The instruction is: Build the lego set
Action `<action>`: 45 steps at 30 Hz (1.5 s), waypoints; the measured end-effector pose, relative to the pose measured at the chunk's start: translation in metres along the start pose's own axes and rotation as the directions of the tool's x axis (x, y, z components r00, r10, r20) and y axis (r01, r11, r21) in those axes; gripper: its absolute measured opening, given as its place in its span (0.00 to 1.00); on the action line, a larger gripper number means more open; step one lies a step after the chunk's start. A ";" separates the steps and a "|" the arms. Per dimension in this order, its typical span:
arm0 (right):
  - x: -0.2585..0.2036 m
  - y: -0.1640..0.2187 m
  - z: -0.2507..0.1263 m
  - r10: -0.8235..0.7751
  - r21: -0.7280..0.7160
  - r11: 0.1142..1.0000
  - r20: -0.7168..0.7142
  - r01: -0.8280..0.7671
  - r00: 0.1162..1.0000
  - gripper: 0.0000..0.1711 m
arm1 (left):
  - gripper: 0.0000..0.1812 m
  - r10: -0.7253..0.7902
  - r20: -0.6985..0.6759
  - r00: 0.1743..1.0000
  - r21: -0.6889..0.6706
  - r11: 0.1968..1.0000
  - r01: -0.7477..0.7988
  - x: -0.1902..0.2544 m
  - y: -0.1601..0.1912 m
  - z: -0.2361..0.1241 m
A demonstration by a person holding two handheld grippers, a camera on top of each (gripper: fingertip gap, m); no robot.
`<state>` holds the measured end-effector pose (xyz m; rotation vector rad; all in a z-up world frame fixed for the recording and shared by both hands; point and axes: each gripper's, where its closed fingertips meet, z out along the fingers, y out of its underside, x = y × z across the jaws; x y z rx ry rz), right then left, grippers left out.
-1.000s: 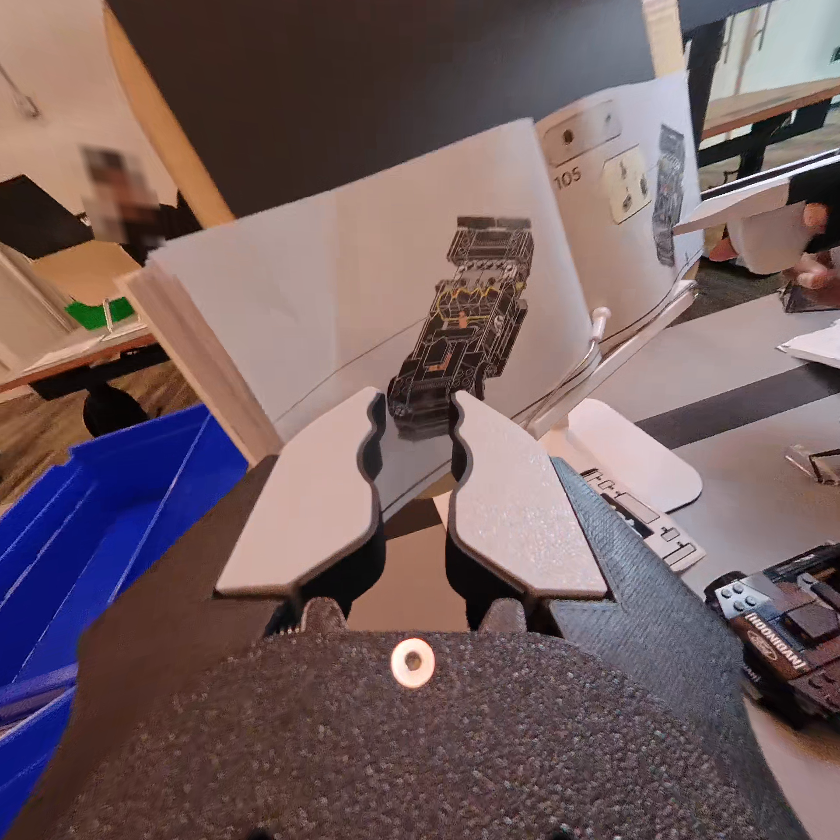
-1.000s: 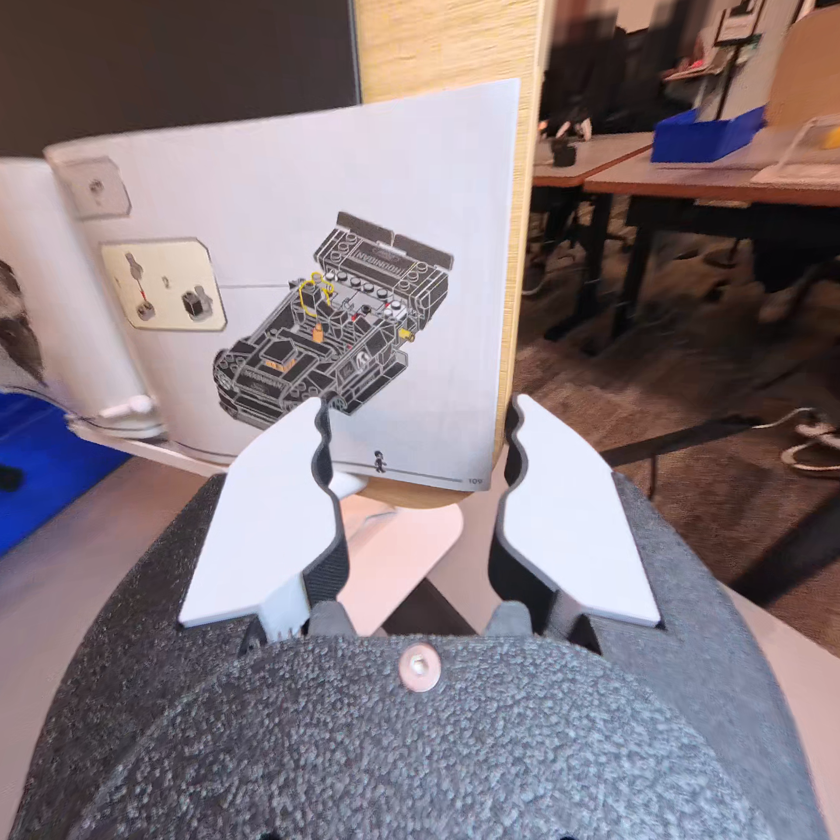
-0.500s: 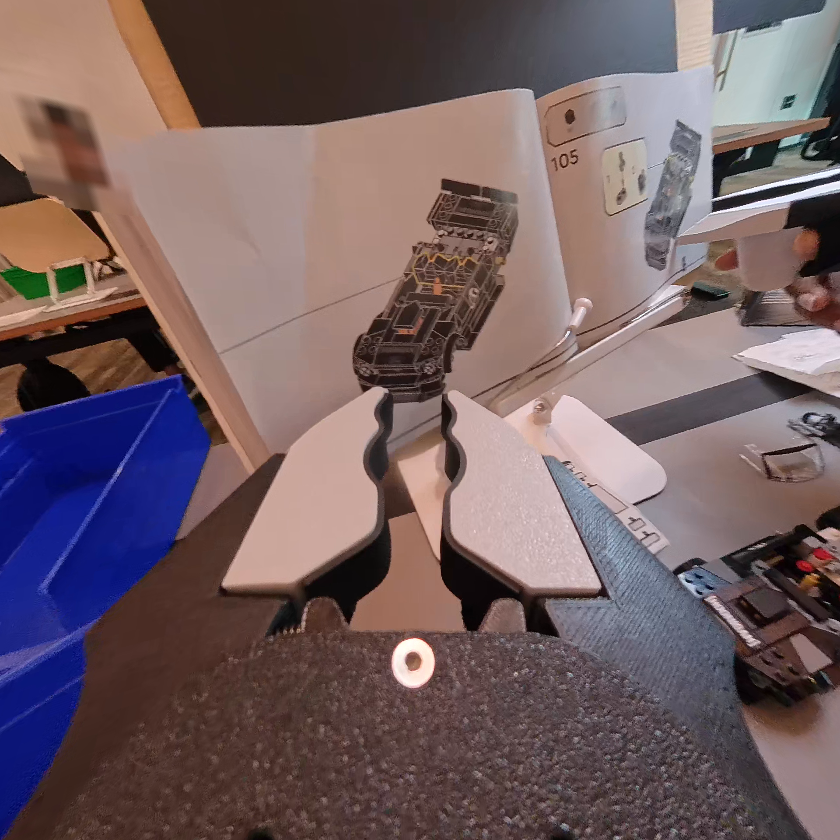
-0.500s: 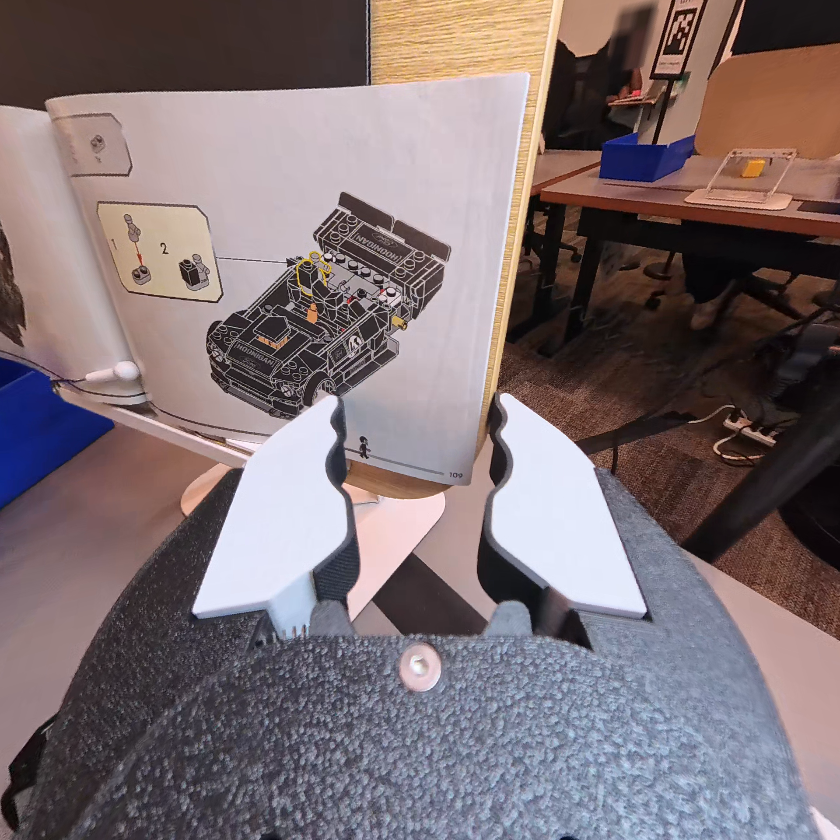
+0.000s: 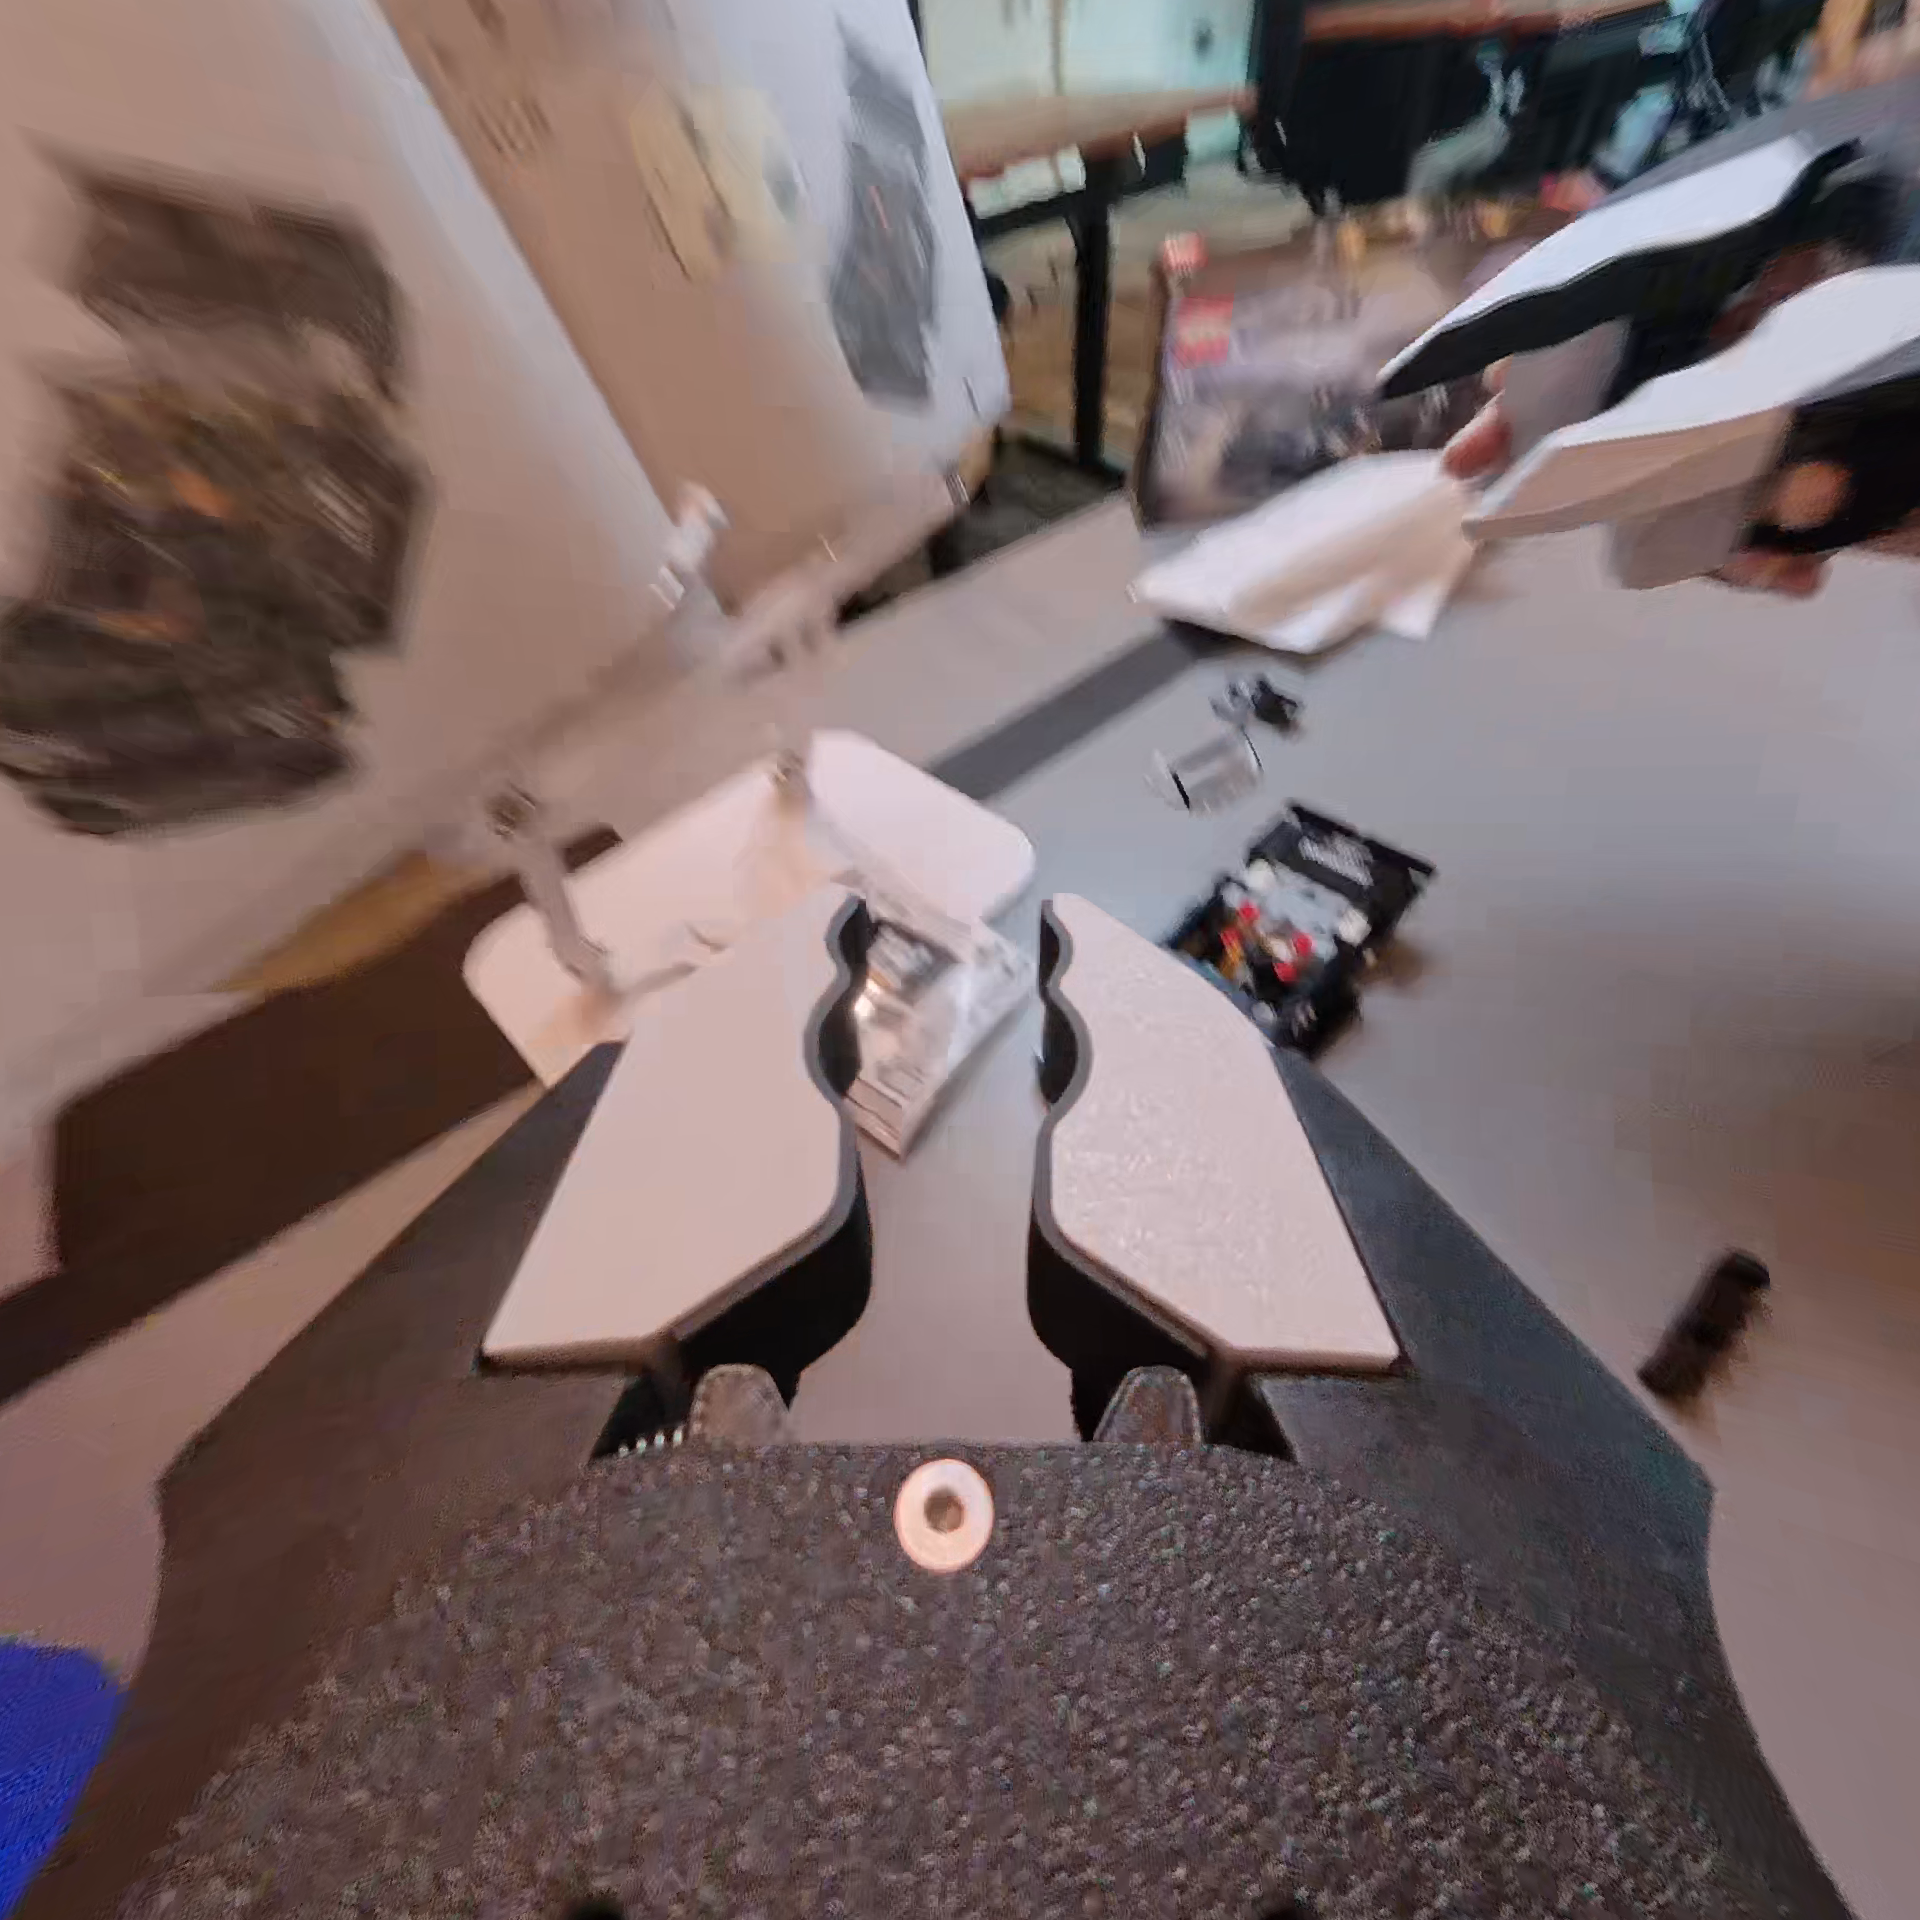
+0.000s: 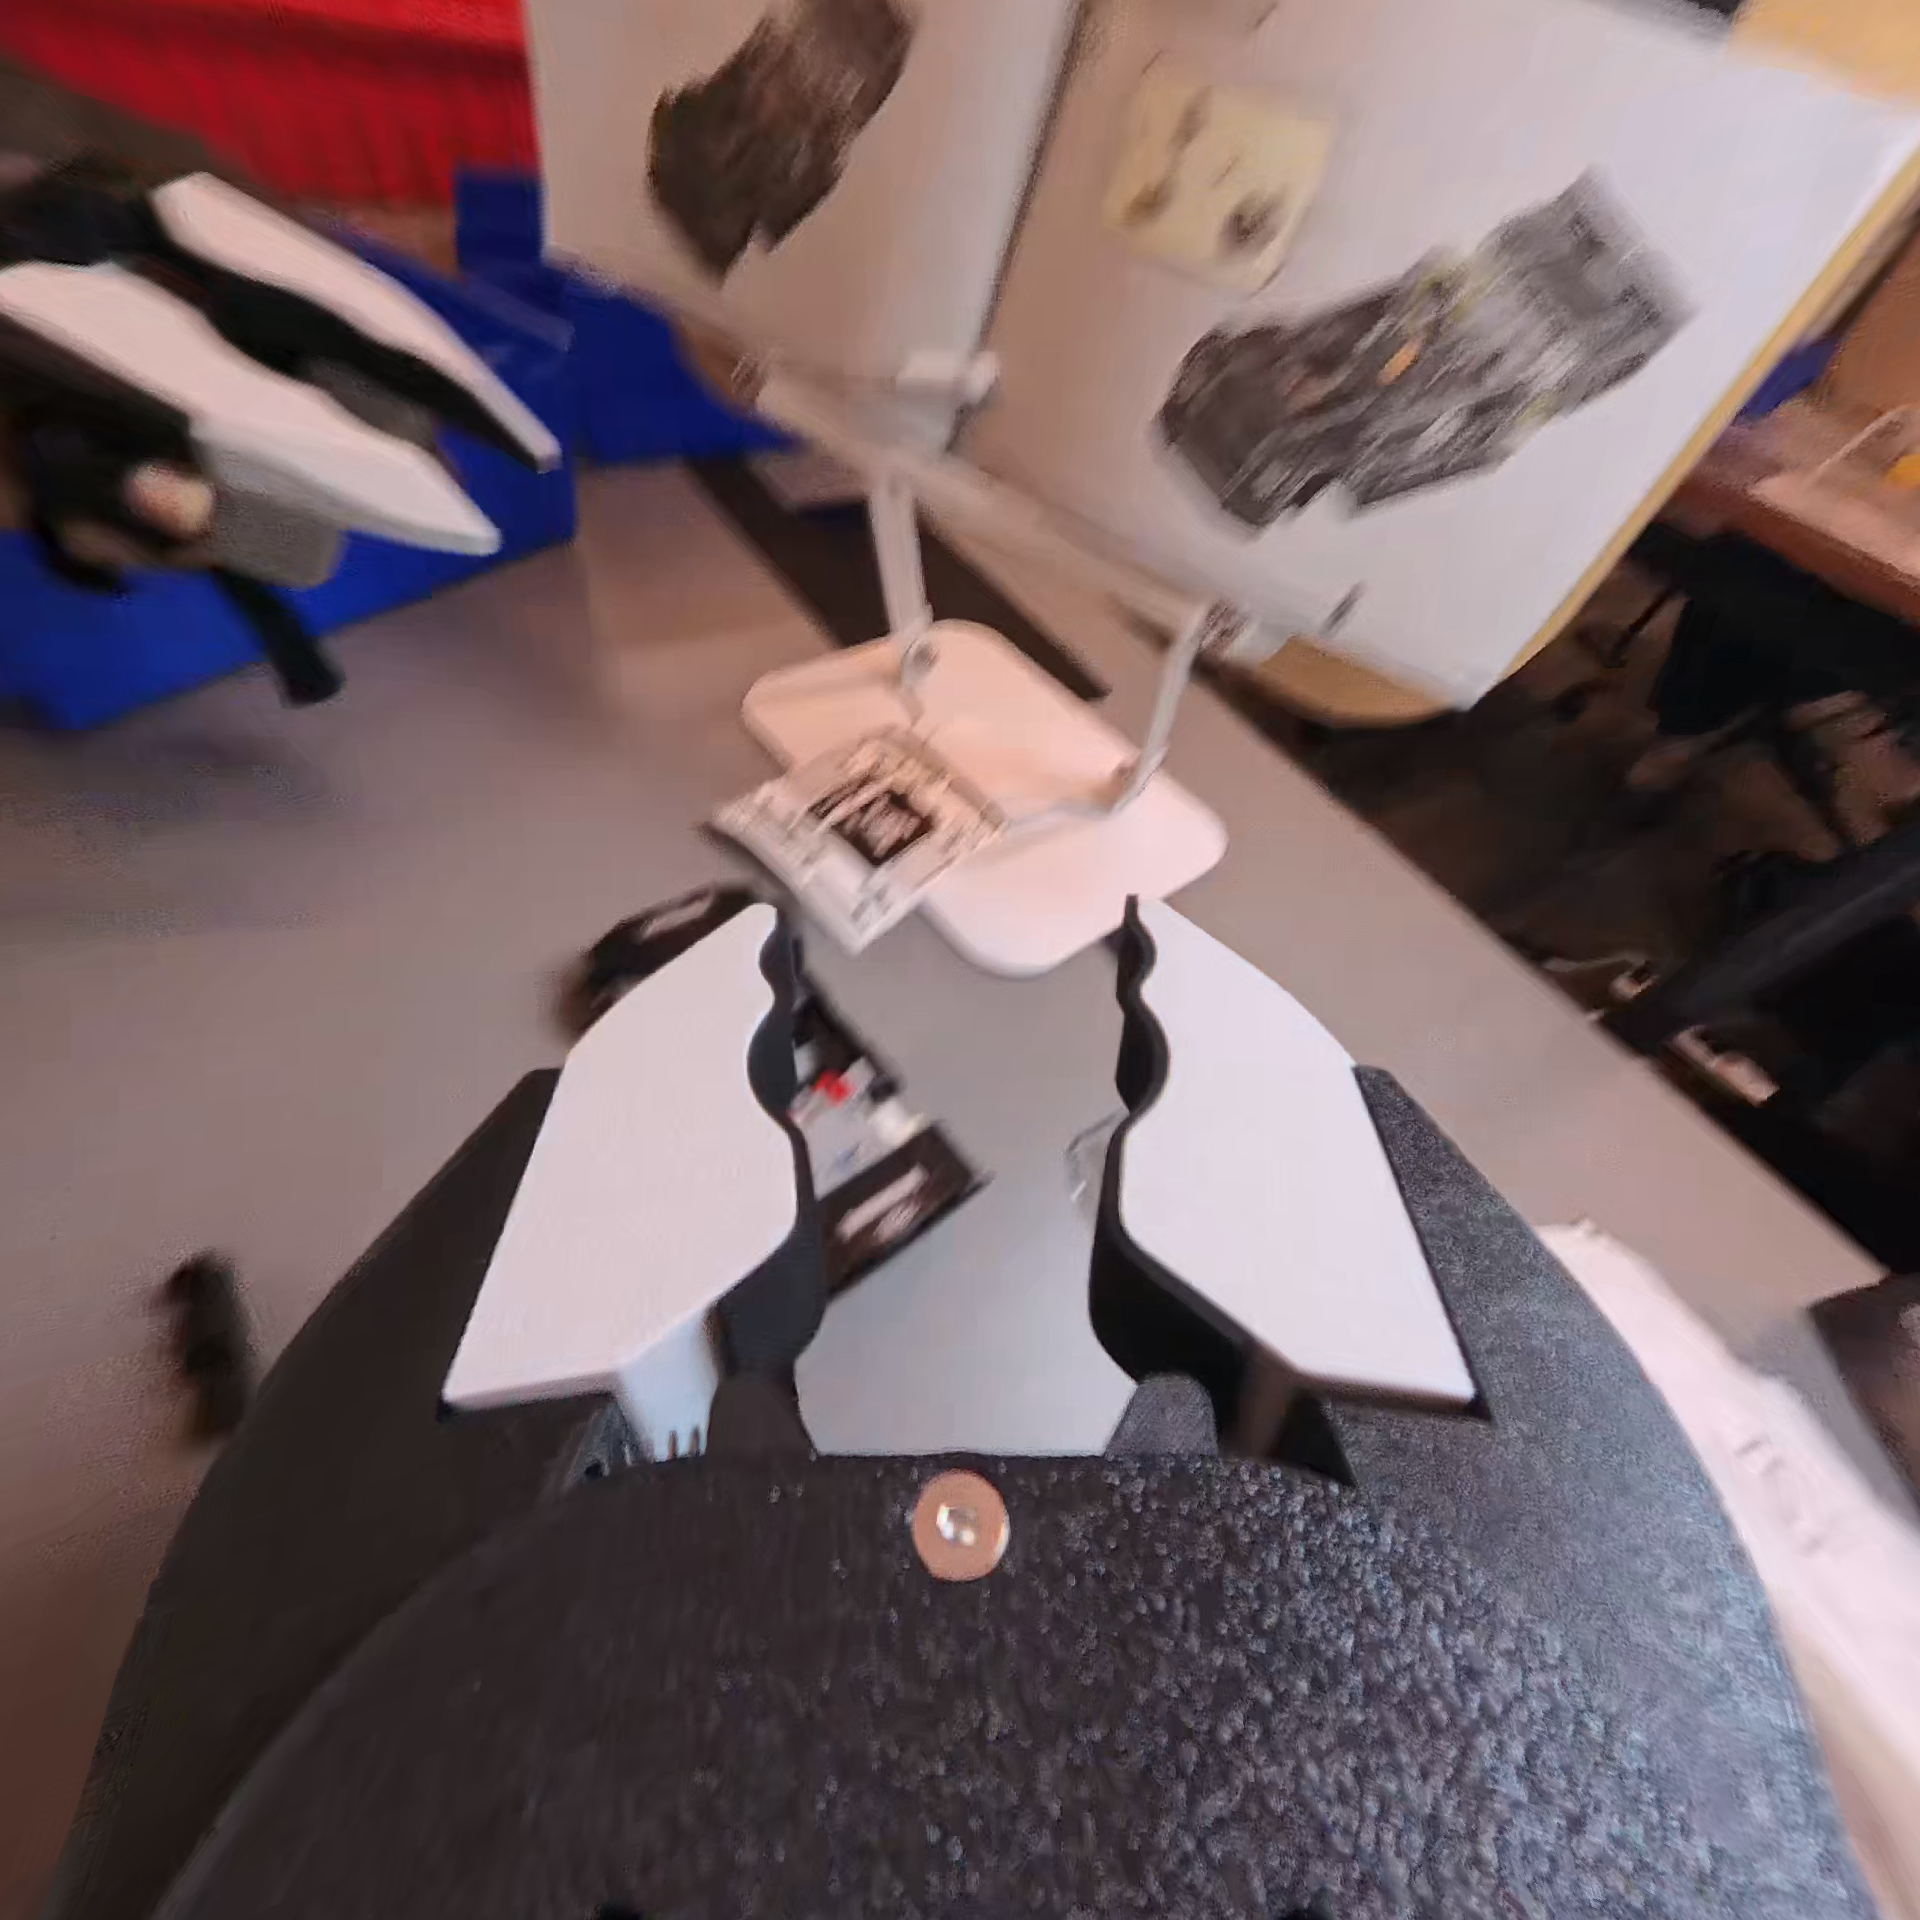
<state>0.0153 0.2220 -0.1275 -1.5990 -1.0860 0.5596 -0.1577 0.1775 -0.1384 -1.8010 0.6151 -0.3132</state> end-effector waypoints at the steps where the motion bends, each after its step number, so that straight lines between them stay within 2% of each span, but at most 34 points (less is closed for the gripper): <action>1: -0.018 0.019 -0.008 0.003 -0.053 0.999 0.028 -0.002 1.000 0.37 | 0.22 -0.022 -0.042 0.999 -0.058 0.998 0.019 0.007 0.018 0.010; 4: -0.062 0.077 -0.027 0.037 -0.216 0.976 0.076 -0.020 0.996 0.41 | 0.39 -0.090 -0.209 0.974 -0.217 0.975 0.043 0.035 0.066 0.041; 7: -0.080 0.123 -0.034 0.053 -0.308 0.950 0.034 -0.040 0.998 0.41 | 0.50 -0.099 -0.350 0.932 -0.290 0.957 -0.007 0.062 0.095 0.066; 12: -0.086 0.150 -0.025 0.127 -0.373 0.922 0.028 -0.107 0.992 0.40 | 0.60 0.020 -0.418 0.908 -0.325 0.930 -0.171 0.073 0.106 0.082; 17: -0.083 0.149 -0.010 0.147 -0.358 0.925 0.038 -0.124 0.988 0.39 | 0.58 0.149 -0.441 0.885 -0.350 0.879 -0.323 0.075 0.117 0.094; 21: -0.086 0.153 -0.015 0.156 -0.332 0.934 0.043 -0.133 0.987 0.37 | 0.53 0.176 -0.455 0.873 -0.376 0.850 -0.368 0.076 0.125 0.097; 24: -0.085 0.156 -0.020 0.167 -0.313 0.939 0.043 -0.145 0.985 0.36 | 0.48 0.158 -0.453 0.877 -0.394 0.847 -0.356 0.076 0.124 0.092; 29: -0.077 0.152 -0.023 0.183 -0.270 0.947 0.016 -0.172 0.983 0.34 | 0.46 0.162 -0.460 0.873 -0.438 0.814 -0.382 0.080 0.133 0.078; 32: -0.076 0.154 -0.023 0.175 -0.271 0.948 0.004 -0.168 0.985 0.34 | 0.47 0.132 -0.488 0.863 -0.451 0.808 -0.379 0.086 0.135 0.067; 37: -0.080 0.155 -0.021 0.146 -0.284 0.949 0.007 -0.139 0.989 0.34 | 0.50 0.056 -0.487 0.872 -0.425 0.857 -0.292 0.093 0.130 0.068; 45: -0.082 0.157 -0.020 0.112 -0.296 0.949 0.007 -0.105 0.994 0.33 | 0.50 0.090 -0.434 0.896 -0.428 0.855 -0.293 0.091 0.133 0.081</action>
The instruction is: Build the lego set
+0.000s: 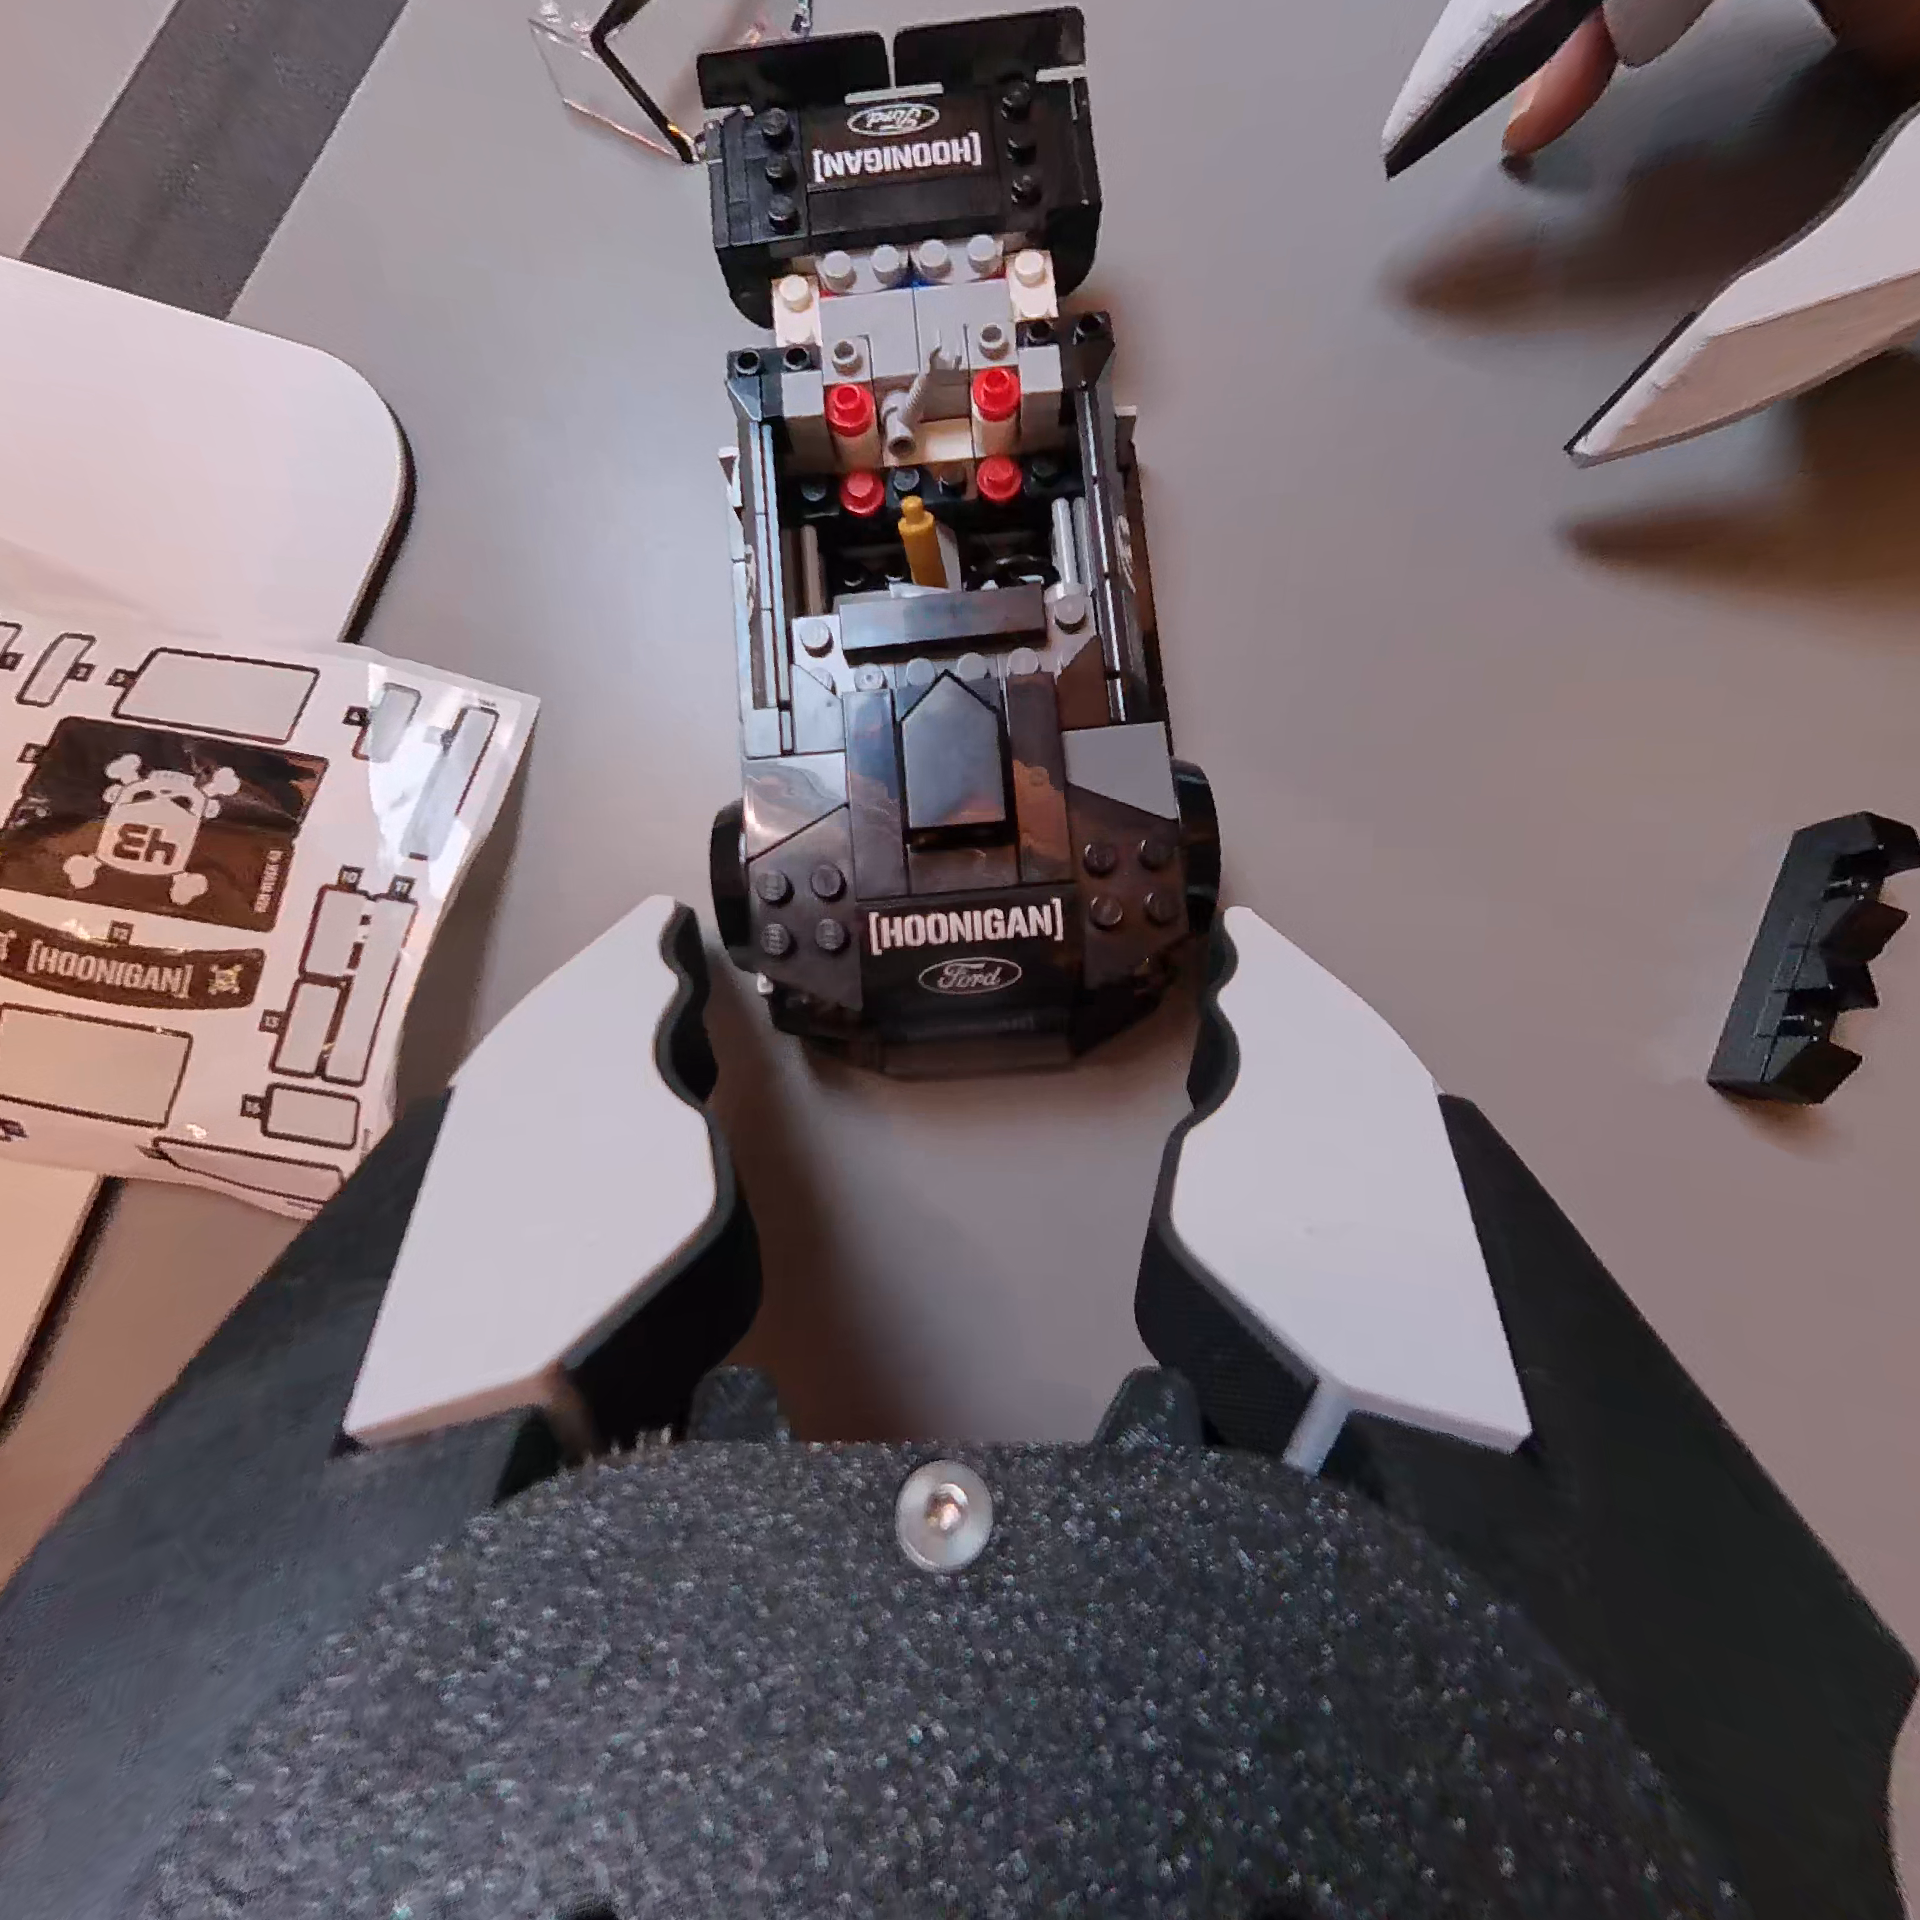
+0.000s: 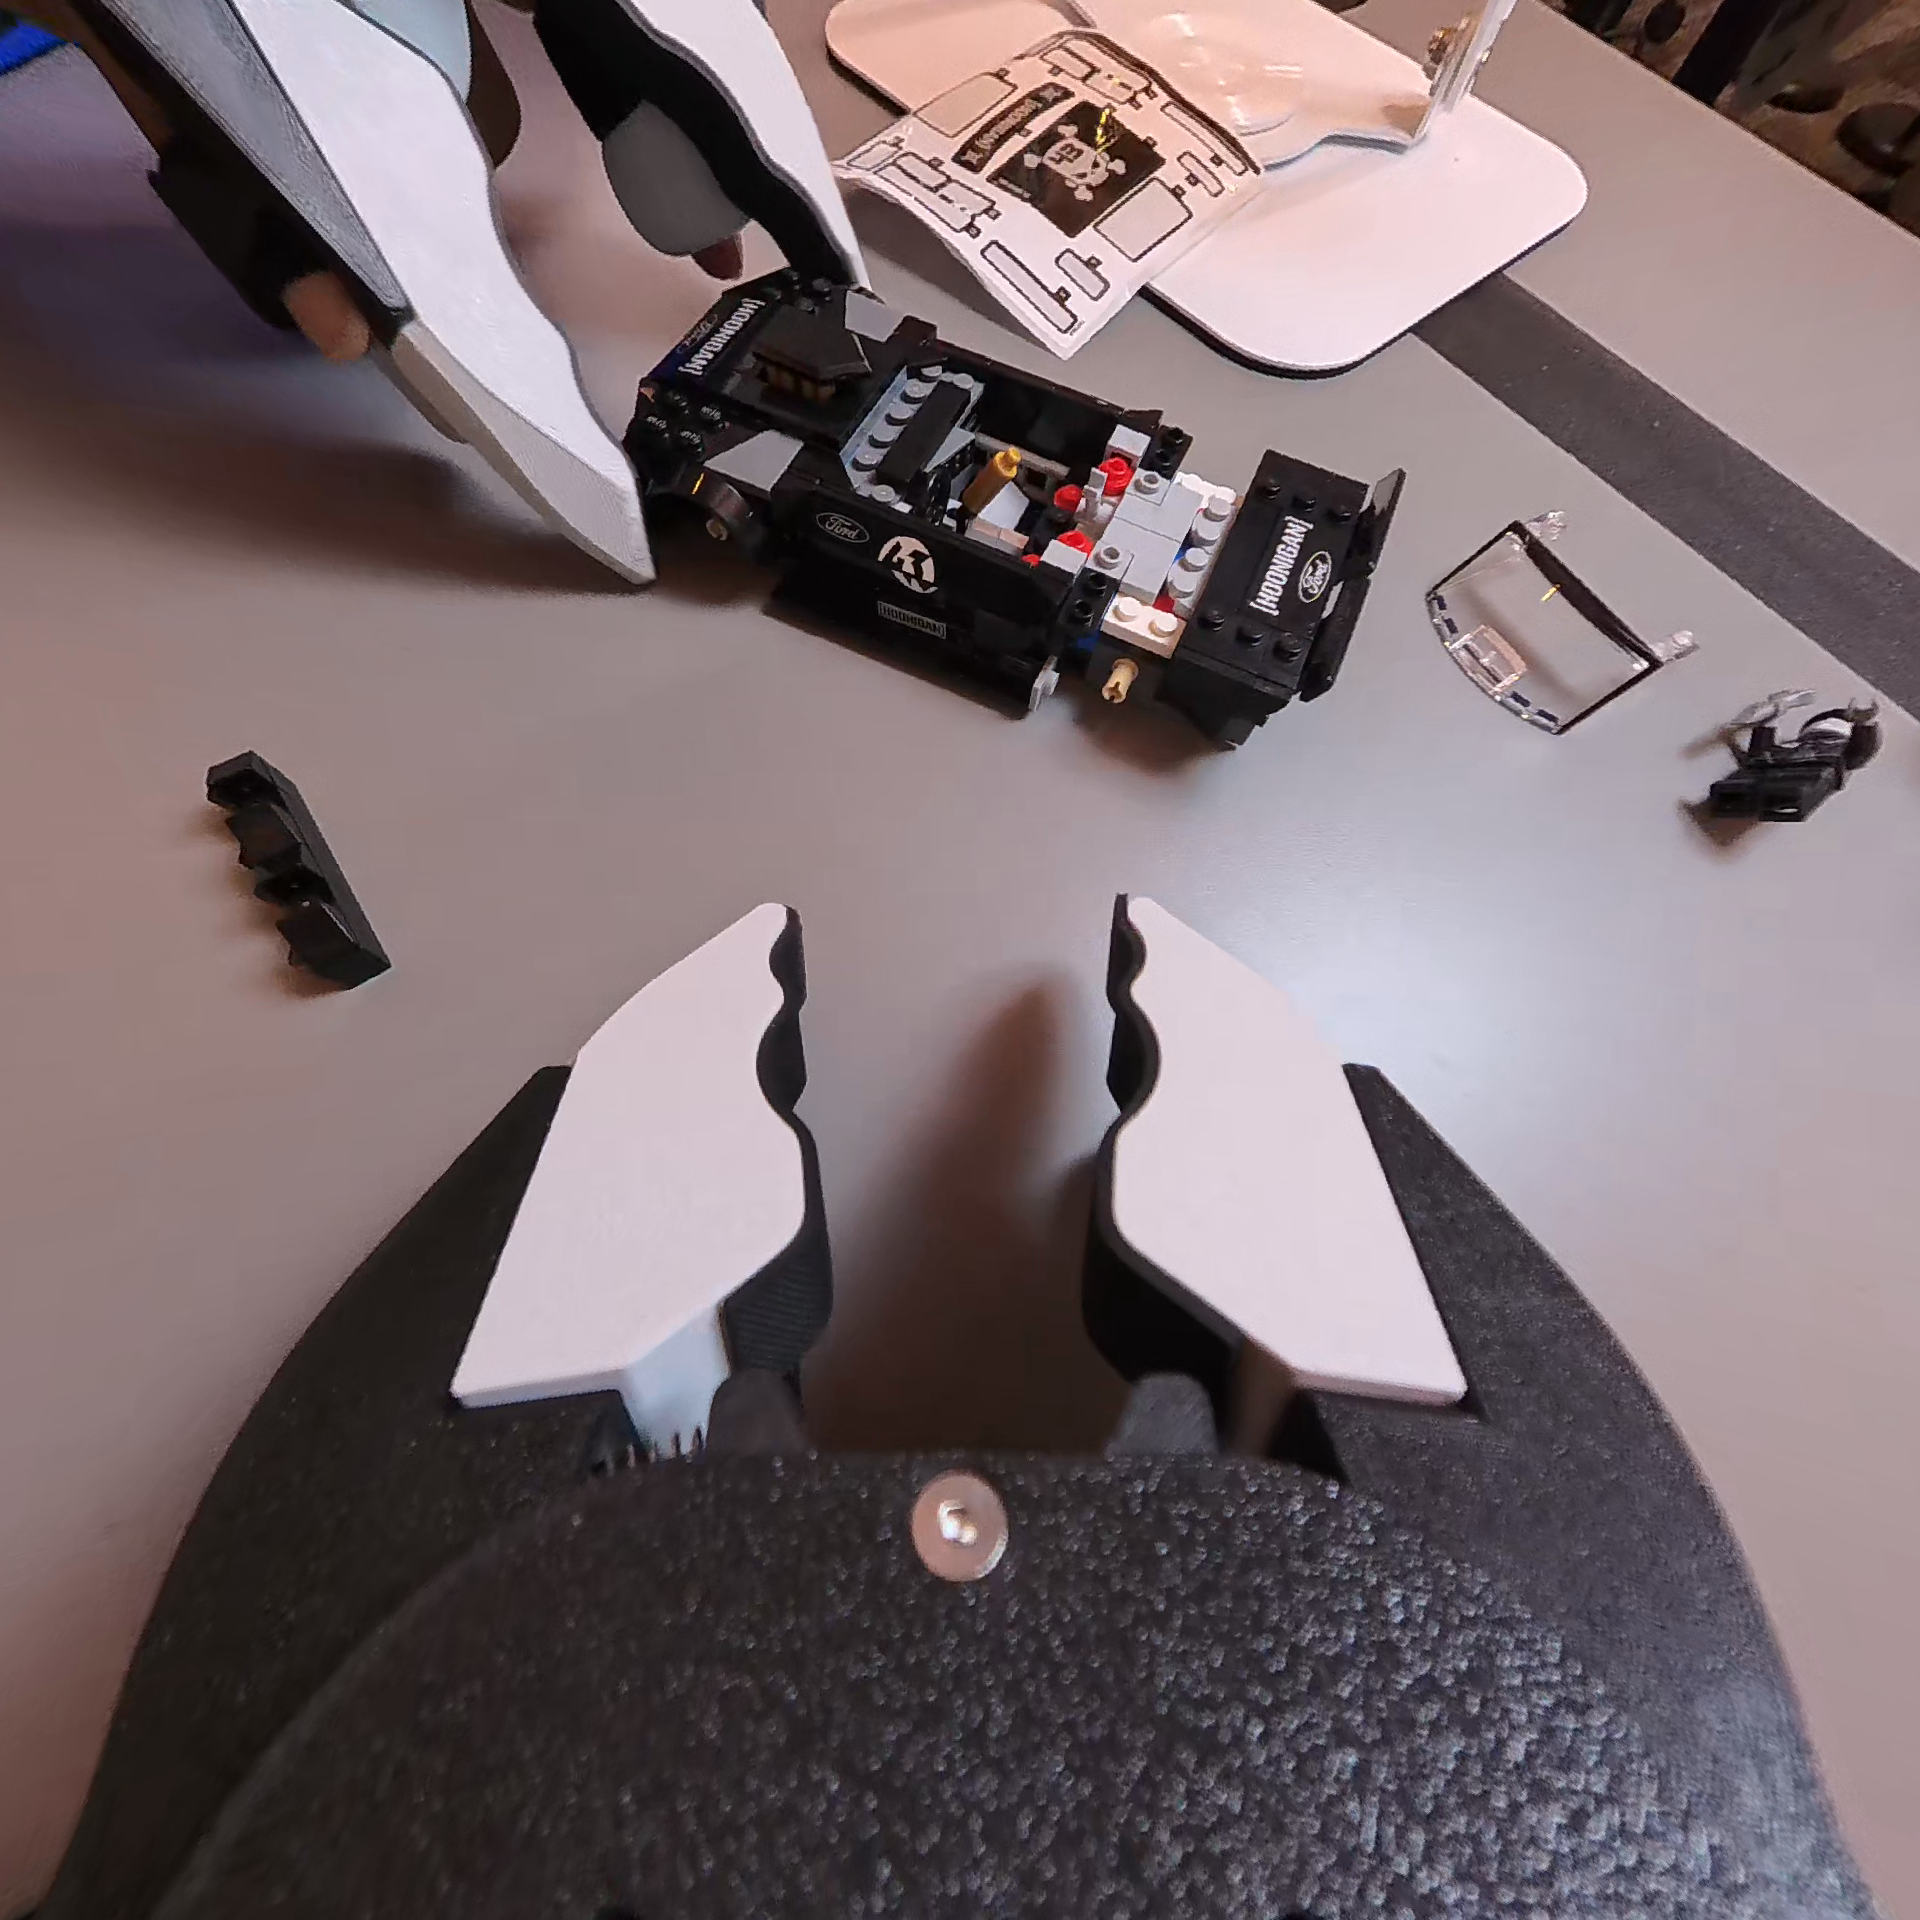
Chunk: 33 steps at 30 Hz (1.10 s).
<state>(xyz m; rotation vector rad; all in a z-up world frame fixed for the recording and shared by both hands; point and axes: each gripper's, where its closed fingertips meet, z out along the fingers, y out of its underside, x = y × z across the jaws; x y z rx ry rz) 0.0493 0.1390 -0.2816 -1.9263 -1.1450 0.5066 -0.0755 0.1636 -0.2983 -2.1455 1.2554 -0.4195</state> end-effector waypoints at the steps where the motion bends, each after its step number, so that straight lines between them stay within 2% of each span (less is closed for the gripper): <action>1: 0.000 0.000 0.000 0.001 0.002 1.000 0.000 -0.001 1.000 0.33 | 0.49 -0.008 -0.004 1.000 0.002 1.000 0.008 0.001 -0.001 0.001; 14: 0.001 -0.002 -0.003 0.008 0.023 1.000 -0.002 -0.008 1.000 0.31 | 0.48 -0.033 0.021 0.999 -0.010 0.999 0.033 0.004 0.000 0.000; 24: 0.006 -0.016 -0.013 0.010 0.132 0.991 -0.008 -0.009 1.000 0.32 | 0.48 -0.109 0.079 0.991 -0.001 0.994 0.110 0.015 0.006 -0.005; 33: 0.010 -0.029 -0.021 -0.003 0.222 0.975 -0.032 0.010 0.999 0.30 | 0.48 -0.104 0.079 0.991 0.028 0.994 0.102 0.032 0.016 -0.015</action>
